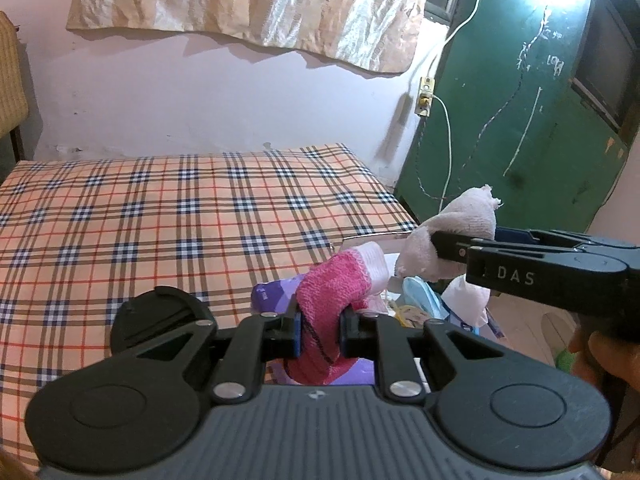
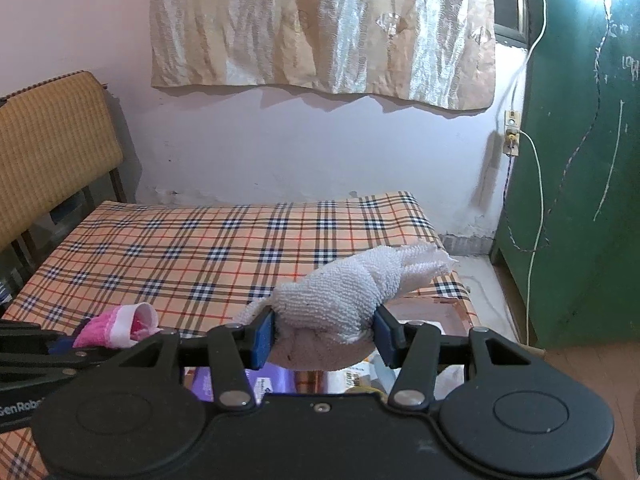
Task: Organize soft objects
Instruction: 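Carry the pink sock and white towel with both grippers to the white box, then open both grippers to drop the pink sock and towel into the box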
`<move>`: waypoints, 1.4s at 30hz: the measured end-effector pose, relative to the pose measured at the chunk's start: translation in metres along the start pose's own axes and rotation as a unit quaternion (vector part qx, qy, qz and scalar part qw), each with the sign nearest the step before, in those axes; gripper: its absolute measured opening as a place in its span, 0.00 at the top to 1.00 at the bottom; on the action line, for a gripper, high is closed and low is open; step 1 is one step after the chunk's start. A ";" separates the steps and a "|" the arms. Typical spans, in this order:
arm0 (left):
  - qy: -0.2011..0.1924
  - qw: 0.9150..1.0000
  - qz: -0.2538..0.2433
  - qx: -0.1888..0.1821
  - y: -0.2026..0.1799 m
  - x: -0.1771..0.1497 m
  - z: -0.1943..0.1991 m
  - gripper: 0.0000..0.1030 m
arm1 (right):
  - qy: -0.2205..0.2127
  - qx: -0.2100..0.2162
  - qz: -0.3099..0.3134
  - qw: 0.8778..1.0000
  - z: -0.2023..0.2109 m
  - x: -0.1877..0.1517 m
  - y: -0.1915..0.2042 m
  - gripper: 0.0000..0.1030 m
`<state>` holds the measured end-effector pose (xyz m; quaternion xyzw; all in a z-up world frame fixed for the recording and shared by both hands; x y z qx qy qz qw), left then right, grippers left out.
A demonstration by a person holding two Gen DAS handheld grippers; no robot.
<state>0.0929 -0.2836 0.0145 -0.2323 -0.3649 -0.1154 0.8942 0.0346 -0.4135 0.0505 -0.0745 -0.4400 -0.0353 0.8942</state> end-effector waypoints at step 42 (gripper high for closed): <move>0.061 0.997 -0.039 -0.041 -0.070 -0.022 -0.082 0.82 | 0.059 -0.008 -0.073 0.996 -0.072 -0.035 -0.088 0.40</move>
Point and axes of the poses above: each gripper's, at about its wrist camera, not at the fingertips, and z roughly against the way its jaws point, y to its left, x to its top, the point moved 9 cm from there along -z, roughly the way its jaws point, and after that the axes turned 11 degrees about z, right-handed, at the moved point
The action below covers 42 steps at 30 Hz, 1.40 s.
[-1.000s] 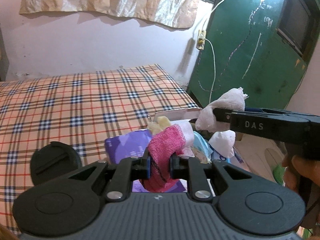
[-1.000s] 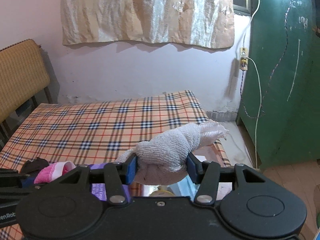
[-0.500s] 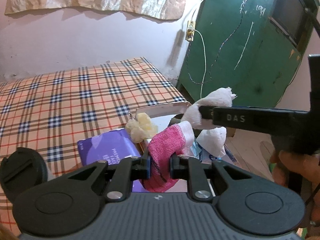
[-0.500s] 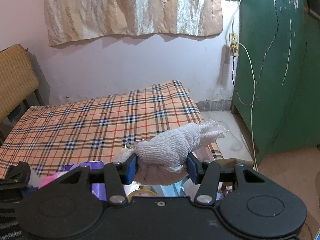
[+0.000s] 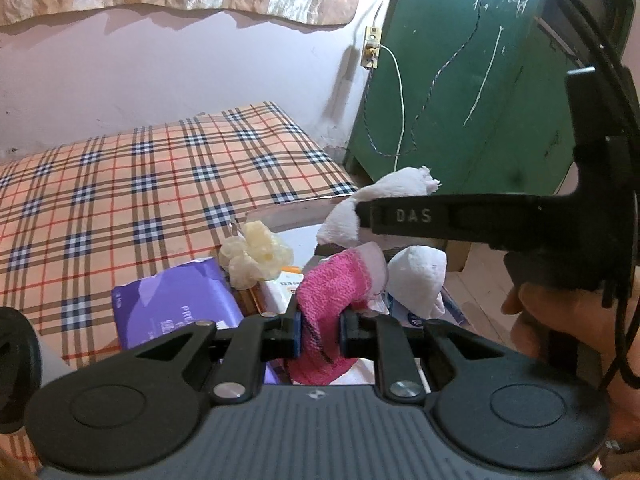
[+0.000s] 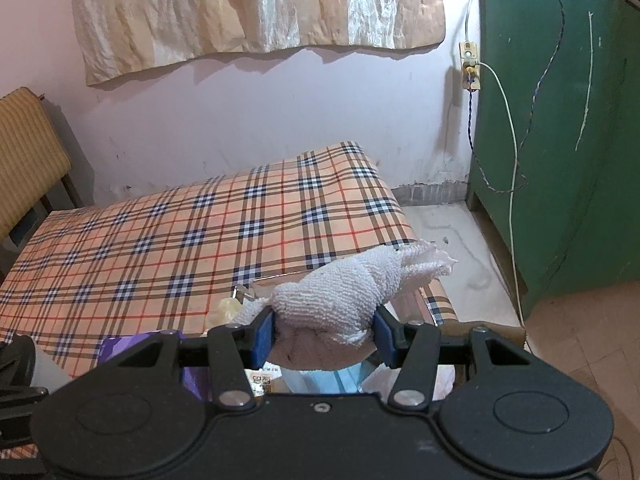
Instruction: Organize soft objects
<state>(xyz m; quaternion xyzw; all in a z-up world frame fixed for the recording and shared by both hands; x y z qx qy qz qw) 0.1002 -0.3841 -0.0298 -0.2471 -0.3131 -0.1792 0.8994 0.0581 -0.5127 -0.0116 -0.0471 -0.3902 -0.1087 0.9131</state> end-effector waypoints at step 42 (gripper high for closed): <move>-0.025 0.992 0.089 0.091 0.008 -0.027 0.052 0.00 | -0.021 -0.048 0.067 0.996 0.101 -0.046 -0.020 0.23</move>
Point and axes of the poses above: each gripper's, at about its wrist camera, not at the fingertips, and z roughly against the way its jaws point, y to its left, x to its top, the point moved 9 cm from there along -z, roughly the way its jaws point, and after that the axes turned 11 degrees about z, right-handed, at the moved point
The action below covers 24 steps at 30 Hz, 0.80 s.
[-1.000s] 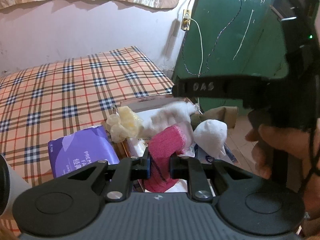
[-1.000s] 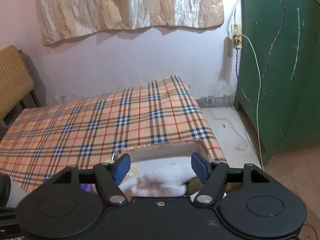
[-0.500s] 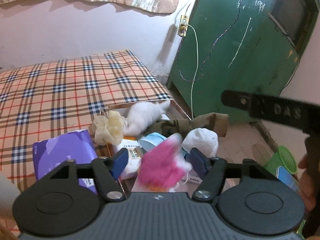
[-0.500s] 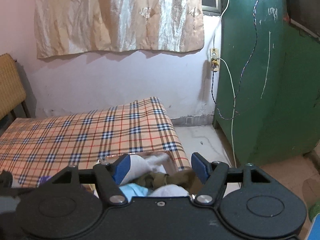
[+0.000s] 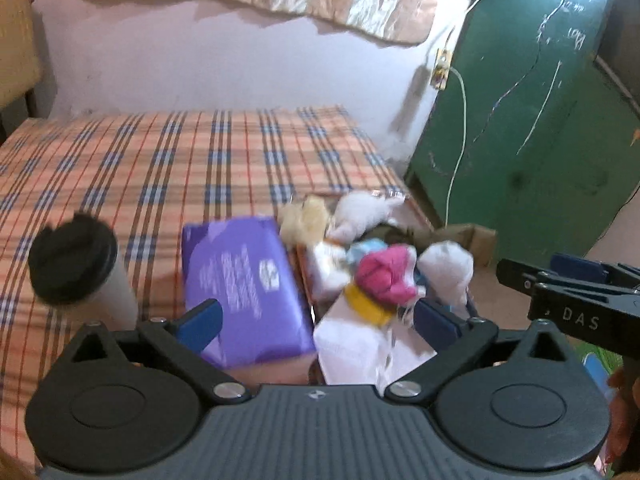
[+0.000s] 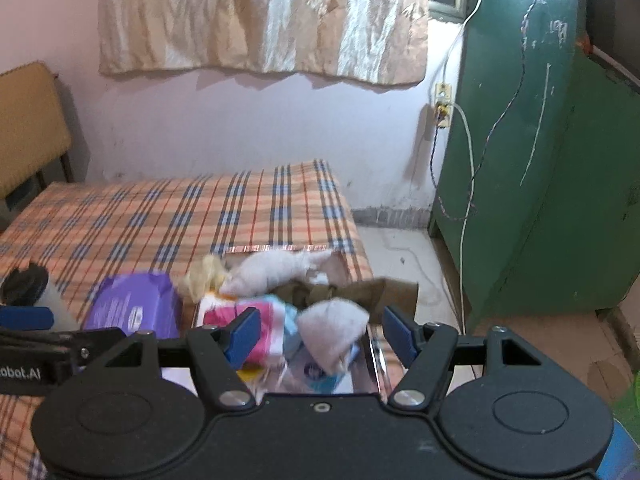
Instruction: Organize soft objects
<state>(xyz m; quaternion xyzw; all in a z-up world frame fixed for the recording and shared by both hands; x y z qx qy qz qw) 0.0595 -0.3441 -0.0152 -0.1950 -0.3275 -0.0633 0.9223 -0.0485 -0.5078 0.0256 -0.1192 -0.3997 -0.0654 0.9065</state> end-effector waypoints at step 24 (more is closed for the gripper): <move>0.023 0.998 -0.026 0.047 -0.005 -0.050 -0.004 0.00 | 0.053 0.019 -0.002 0.998 -0.004 -0.054 0.007 0.23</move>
Point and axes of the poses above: each gripper's, at about its wrist camera, not at the fingertips, and z roughly against the way its jaws point, y to its left, x to its top, the point moved 9 cm from there along -z, roughly the way its jaws point, and after that the axes turned 11 degrees about z, right-handed, at the moved point
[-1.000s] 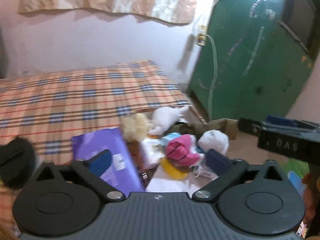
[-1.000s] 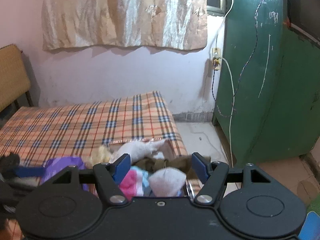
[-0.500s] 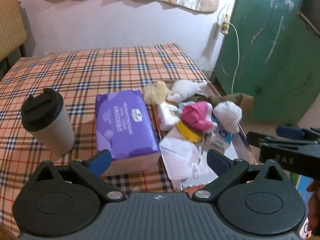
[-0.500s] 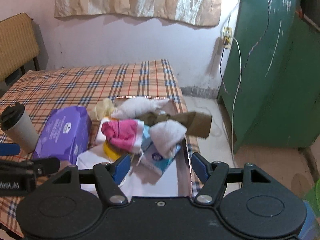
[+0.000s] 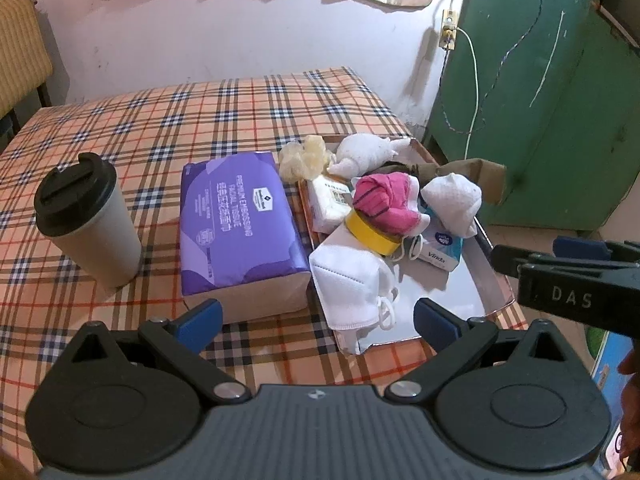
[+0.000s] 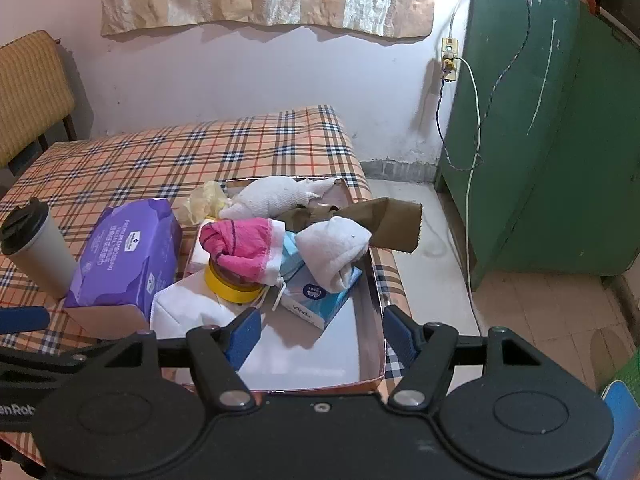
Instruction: Organize soft objects
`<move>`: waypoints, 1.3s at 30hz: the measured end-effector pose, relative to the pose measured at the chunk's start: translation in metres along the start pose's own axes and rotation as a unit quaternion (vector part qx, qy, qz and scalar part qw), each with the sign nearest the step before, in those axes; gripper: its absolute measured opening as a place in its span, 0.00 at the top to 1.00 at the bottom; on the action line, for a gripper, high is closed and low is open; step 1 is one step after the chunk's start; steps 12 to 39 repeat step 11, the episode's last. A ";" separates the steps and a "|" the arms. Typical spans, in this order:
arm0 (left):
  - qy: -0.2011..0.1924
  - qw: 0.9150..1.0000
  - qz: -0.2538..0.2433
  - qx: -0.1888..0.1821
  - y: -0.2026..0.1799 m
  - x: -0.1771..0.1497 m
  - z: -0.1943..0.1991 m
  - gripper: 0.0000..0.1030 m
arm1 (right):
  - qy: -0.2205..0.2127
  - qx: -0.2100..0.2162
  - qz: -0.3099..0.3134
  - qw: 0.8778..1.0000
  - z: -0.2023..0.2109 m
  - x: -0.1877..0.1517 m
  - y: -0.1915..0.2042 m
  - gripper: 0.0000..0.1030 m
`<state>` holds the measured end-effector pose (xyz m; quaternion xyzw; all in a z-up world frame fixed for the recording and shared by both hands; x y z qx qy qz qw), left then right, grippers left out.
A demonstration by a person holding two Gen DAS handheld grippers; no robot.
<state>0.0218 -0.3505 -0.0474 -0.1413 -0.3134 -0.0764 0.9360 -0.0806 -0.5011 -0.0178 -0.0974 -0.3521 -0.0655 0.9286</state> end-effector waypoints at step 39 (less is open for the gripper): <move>0.003 1.000 0.018 -0.001 0.004 0.000 -0.001 0.00 | 0.004 0.002 0.002 1.000 -0.001 0.000 0.003 0.23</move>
Point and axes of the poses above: each gripper's, at about its wrist camera, not at the fingertips, and z roughly against the way its jaws point, y to its left, x to its top, the point moved 9 cm from there along -z, roughly the way its jaws point, and after that the axes turned 11 degrees about z, right-handed, at the moved point
